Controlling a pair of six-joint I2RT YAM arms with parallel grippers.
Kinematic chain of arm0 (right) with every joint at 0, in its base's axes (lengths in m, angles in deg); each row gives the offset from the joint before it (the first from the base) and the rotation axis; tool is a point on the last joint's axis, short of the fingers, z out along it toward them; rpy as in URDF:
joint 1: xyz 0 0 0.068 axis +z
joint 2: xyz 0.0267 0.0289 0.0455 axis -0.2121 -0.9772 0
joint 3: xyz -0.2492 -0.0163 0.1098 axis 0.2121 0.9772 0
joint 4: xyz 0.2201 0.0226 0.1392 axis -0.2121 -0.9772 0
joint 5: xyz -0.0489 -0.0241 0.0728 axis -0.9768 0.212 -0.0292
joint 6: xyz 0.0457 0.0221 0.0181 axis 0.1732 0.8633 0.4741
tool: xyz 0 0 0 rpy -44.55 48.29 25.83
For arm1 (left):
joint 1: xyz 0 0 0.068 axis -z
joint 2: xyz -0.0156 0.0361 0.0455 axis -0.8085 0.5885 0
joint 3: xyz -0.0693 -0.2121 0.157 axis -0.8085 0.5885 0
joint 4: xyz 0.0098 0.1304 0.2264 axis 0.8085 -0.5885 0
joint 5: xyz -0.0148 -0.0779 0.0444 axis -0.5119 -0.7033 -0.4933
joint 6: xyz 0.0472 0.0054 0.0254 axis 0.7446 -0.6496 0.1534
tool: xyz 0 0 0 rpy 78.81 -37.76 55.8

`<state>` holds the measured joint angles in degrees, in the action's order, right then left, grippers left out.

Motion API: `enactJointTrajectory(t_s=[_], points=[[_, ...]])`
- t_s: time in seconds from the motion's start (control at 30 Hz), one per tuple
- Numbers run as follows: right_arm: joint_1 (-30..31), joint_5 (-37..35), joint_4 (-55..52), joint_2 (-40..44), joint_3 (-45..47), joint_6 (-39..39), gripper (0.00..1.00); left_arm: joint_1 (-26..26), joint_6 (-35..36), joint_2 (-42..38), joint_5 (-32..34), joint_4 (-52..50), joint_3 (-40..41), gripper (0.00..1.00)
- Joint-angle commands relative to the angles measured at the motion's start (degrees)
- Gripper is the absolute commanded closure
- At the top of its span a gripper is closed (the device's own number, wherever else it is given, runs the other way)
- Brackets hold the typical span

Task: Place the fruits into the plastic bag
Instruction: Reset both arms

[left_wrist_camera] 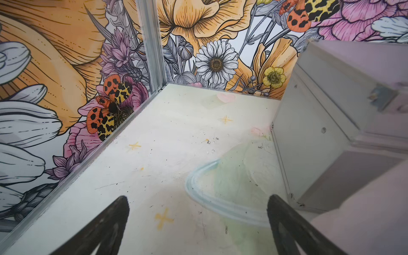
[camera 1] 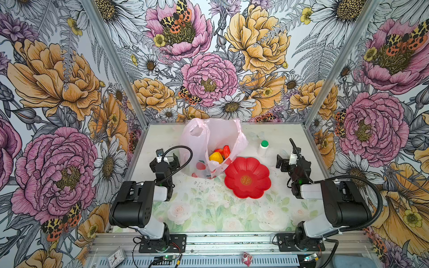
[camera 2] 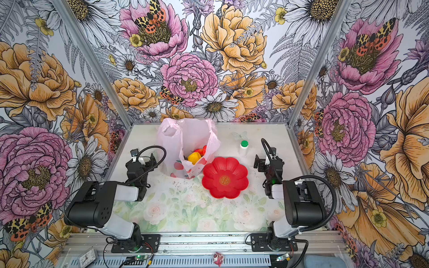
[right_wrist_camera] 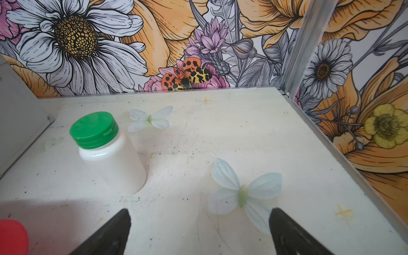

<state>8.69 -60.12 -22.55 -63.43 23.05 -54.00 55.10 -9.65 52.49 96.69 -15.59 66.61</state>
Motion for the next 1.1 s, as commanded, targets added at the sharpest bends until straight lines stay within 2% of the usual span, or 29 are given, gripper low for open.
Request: enactJointTrajectory(t_s=[0.0,0.53,0.73,1.07], points=[[0.30,-1.21,0.17,-0.06,-1.18,-0.72,0.00,-0.31,0.11,-0.14,-1.54,1.98,-0.67,0.01],[0.72,-1.52,-0.05,-0.06,-1.35,-0.99,0.01,-0.53,-0.02,-0.11,-2.06,1.88,-0.63,0.01],[0.74,-1.56,-0.03,-0.04,-1.31,-1.00,0.00,-2.45,-0.99,-0.21,-7.69,2.94,-0.02,0.01],[0.92,-1.91,-0.39,-0.10,-1.52,-1.13,0.00,-2.12,-0.85,-0.25,-7.17,2.70,-0.18,0.01]])
